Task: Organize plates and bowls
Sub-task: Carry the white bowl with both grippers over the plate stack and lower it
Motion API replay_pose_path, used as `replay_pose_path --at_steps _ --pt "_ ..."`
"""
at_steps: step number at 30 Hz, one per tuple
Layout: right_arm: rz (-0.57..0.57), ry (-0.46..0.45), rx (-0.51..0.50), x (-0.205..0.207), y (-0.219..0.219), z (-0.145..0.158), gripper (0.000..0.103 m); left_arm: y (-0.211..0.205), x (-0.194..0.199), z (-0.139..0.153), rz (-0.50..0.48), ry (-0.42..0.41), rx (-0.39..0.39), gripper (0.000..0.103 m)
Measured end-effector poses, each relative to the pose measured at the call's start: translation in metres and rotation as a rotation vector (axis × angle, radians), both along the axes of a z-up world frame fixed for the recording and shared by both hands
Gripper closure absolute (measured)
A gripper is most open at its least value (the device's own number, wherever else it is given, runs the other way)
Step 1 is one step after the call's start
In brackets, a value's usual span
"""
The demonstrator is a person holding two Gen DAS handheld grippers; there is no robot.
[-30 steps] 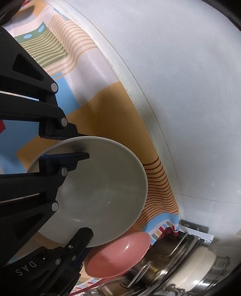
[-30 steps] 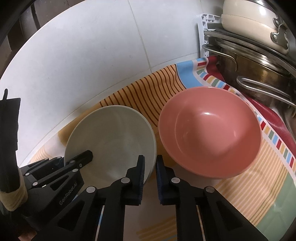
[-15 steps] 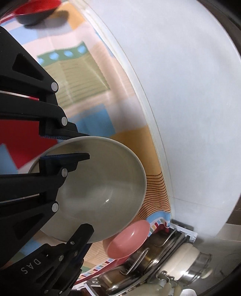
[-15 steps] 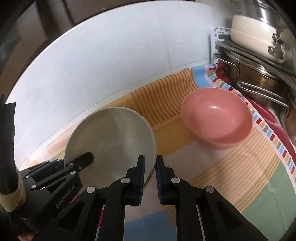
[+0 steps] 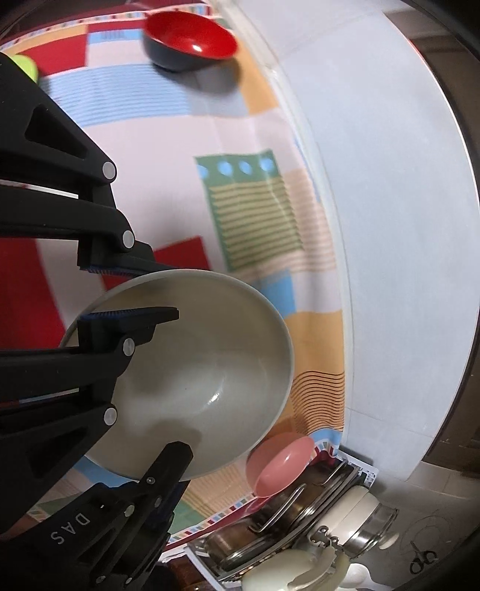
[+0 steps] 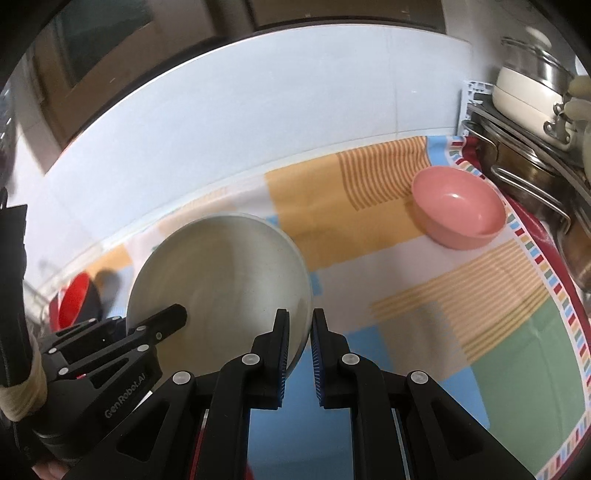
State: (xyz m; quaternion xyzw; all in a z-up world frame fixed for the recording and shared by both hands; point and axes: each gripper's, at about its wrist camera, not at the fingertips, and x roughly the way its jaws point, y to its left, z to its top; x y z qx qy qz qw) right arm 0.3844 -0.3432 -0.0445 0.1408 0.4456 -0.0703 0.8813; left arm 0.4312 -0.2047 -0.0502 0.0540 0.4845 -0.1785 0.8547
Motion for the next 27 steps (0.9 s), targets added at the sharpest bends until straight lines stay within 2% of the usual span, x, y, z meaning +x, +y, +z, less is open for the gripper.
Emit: replay_pose_path --at_steps 4,13,27 --pt "0.033 0.009 0.0 -0.021 0.011 0.001 0.09 0.013 -0.024 -0.004 0.014 0.014 0.0 0.086" --pt "0.066 0.063 0.0 -0.051 0.033 -0.013 0.09 0.035 -0.064 -0.032 0.03 0.109 -0.01 0.084" --pt "0.073 0.123 -0.001 -0.071 0.042 -0.039 0.09 0.036 -0.078 -0.058 0.03 0.172 0.01 0.083"
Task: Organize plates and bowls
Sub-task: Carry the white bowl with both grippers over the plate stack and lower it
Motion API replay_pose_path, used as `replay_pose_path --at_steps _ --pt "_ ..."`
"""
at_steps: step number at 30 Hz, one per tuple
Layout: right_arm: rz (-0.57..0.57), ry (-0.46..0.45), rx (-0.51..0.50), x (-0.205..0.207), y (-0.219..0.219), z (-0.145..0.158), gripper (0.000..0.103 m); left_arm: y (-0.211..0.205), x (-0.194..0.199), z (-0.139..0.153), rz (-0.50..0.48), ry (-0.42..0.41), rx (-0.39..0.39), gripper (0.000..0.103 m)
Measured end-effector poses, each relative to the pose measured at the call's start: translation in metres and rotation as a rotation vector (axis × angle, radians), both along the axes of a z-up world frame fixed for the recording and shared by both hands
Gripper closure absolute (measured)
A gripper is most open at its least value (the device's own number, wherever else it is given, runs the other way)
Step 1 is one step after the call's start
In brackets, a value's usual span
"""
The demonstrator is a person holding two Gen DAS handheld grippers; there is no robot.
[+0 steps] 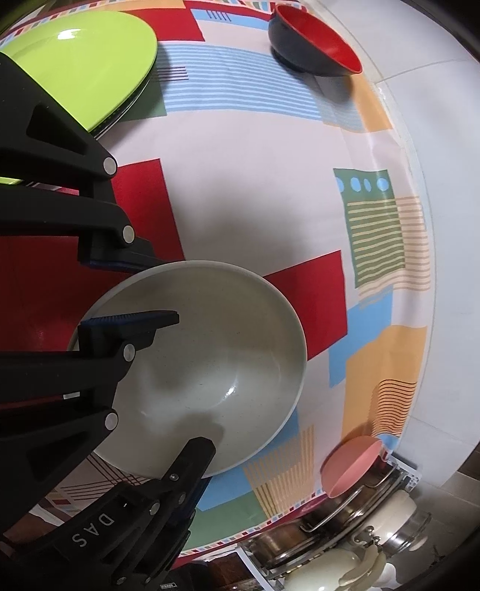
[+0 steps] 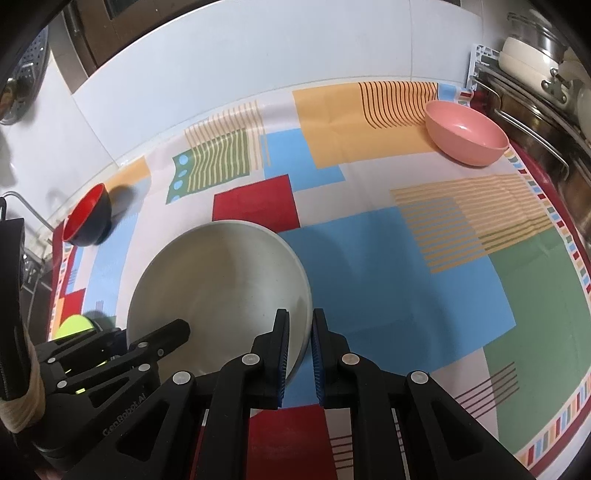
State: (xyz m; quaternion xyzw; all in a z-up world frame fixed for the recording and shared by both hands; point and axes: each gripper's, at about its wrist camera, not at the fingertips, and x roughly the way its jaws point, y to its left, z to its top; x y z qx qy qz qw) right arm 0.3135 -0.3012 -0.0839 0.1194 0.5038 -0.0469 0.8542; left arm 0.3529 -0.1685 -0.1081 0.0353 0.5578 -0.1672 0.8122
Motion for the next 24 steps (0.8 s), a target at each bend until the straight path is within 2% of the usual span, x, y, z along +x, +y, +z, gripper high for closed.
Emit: replay_pose_path --at_steps 17,24 --pt "0.007 0.036 0.013 0.0 0.0 -0.012 0.09 0.0 -0.001 -0.005 -0.005 0.002 0.0 0.083" --pt "-0.005 0.032 0.008 0.0 -0.003 -0.011 0.089 0.004 0.001 0.006 0.013 -0.043 0.021 0.069"
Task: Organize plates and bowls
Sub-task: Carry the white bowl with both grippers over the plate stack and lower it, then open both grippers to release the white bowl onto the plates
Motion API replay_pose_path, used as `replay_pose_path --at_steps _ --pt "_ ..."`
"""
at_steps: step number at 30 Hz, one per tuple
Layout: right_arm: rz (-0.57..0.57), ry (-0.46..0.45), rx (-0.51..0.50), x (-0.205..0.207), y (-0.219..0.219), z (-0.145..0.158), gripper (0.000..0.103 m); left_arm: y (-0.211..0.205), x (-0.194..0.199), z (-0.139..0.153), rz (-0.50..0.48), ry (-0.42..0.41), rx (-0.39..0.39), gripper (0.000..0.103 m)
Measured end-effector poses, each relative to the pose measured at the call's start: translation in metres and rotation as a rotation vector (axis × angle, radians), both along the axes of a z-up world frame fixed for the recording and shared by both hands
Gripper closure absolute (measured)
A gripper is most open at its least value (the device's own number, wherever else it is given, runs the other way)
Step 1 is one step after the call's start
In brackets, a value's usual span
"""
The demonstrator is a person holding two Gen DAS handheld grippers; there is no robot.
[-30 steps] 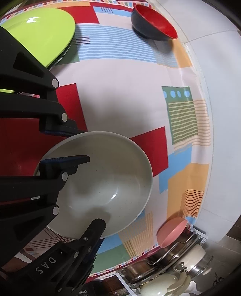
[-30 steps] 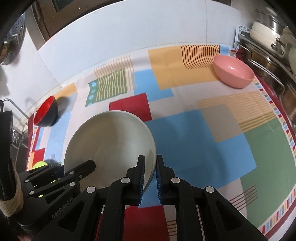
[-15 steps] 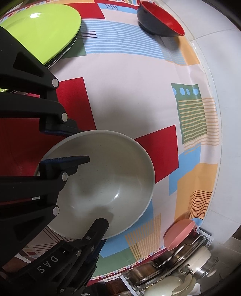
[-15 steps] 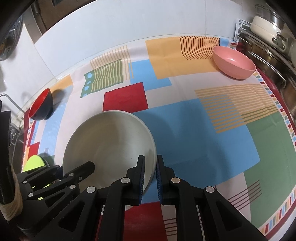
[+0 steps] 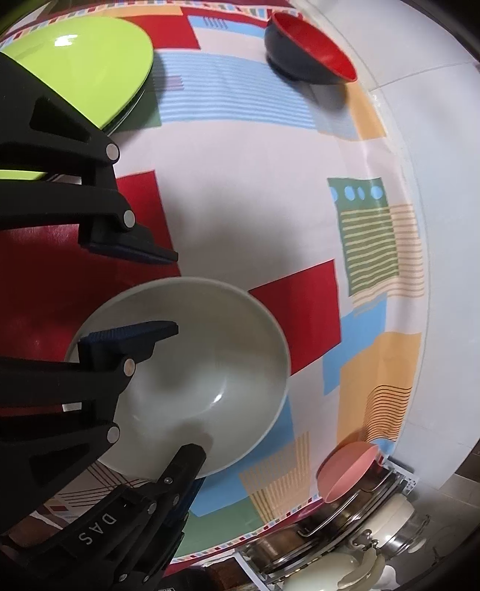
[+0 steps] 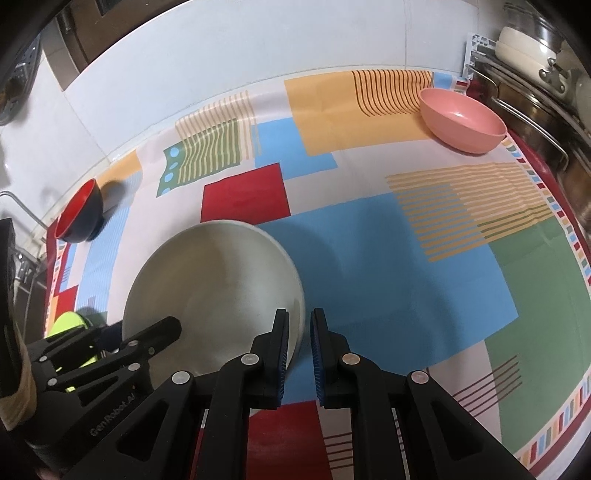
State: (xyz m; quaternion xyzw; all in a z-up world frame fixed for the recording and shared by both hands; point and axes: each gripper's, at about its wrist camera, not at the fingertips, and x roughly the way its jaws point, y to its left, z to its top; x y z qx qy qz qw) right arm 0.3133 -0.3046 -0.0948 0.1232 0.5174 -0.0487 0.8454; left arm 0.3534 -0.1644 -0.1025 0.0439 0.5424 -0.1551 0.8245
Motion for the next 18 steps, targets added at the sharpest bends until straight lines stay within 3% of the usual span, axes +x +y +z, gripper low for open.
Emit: replay_pose_path --at_steps 3,11,18 --pt "0.0 -0.001 -0.003 0.0 -0.002 0.001 0.088 0.001 0.0 0.008 0.002 -0.028 0.0 0.065" --pt "-0.028 -0.05 -0.003 -0.006 -0.013 0.019 0.06 -0.008 0.001 0.041 -0.029 -0.115 -0.025 0.04" --pt "-0.114 -0.12 -0.039 -0.013 -0.041 0.05 0.047 -0.033 0.007 0.072 -0.096 -0.201 -0.038 0.026"
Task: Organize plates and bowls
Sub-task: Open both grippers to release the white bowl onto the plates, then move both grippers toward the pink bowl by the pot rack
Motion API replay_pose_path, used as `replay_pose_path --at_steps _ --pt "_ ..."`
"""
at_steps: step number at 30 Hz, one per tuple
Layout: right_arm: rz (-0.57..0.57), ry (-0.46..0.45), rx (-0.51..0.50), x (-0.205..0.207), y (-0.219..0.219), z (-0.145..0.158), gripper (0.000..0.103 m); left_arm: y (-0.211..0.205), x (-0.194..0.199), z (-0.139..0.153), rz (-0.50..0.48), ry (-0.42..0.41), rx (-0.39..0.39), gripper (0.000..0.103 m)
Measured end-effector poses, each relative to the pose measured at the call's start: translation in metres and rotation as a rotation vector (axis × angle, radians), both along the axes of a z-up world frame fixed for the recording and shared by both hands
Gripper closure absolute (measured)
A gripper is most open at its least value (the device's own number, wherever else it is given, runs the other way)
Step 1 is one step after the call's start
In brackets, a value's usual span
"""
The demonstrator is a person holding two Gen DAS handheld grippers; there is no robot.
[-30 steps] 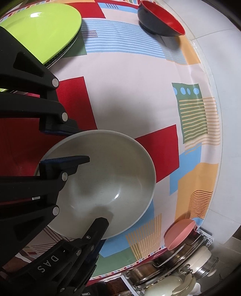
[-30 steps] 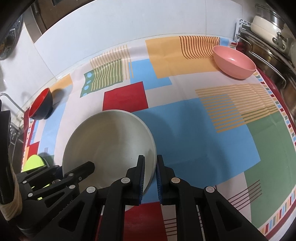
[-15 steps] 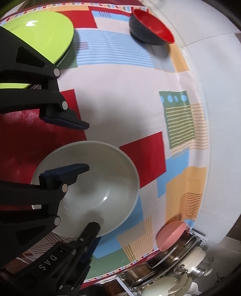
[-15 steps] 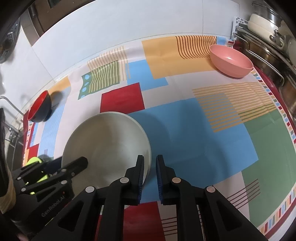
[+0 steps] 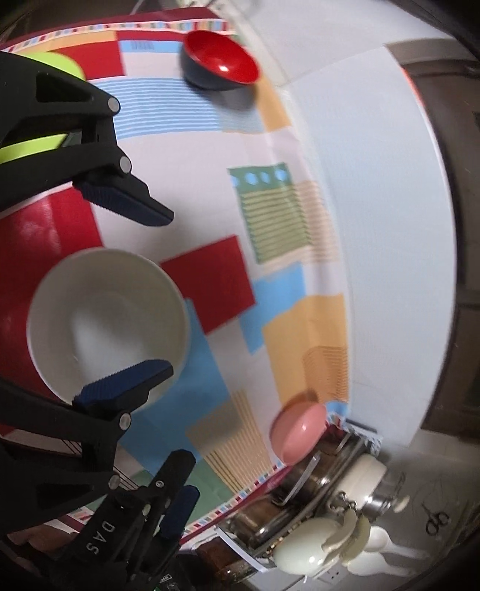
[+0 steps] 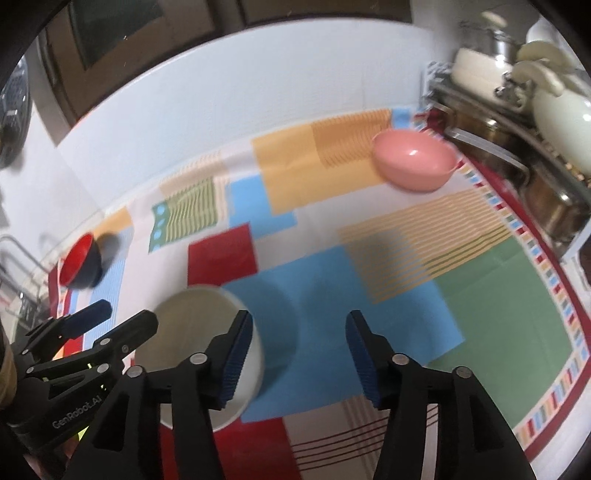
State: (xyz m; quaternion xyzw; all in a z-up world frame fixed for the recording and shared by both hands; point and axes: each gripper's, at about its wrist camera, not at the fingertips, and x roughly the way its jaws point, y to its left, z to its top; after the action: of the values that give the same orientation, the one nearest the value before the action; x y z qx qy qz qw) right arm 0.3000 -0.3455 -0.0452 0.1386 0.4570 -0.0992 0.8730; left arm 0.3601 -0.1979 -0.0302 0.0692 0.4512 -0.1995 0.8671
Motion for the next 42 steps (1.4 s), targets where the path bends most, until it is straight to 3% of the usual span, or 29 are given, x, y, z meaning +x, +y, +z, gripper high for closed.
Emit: replay_pose_path --at_steps 10,21,31,42 --pt "-0.099 -0.086 -0.068 0.002 -0.043 0.036 0.043 -0.044 0.017 0.035 -0.08 -0.113 0.002 0.012" --pt "-0.214 -0.134 -0.127 0.023 -0.094 0.047 0.043 -0.104 0.062 0.055 -0.174 -0.195 0.034 0.011" --pt "-0.329 -0.169 -0.121 0.051 -0.142 0.035 0.043 -0.16 0.102 0.041 -0.251 -0.197 0.041 0.011" --pt "-0.385 -0.131 -0.098 0.078 -0.195 -0.008 0.043 -0.225 0.143 0.007 -0.341 -0.174 0.101 0.011"
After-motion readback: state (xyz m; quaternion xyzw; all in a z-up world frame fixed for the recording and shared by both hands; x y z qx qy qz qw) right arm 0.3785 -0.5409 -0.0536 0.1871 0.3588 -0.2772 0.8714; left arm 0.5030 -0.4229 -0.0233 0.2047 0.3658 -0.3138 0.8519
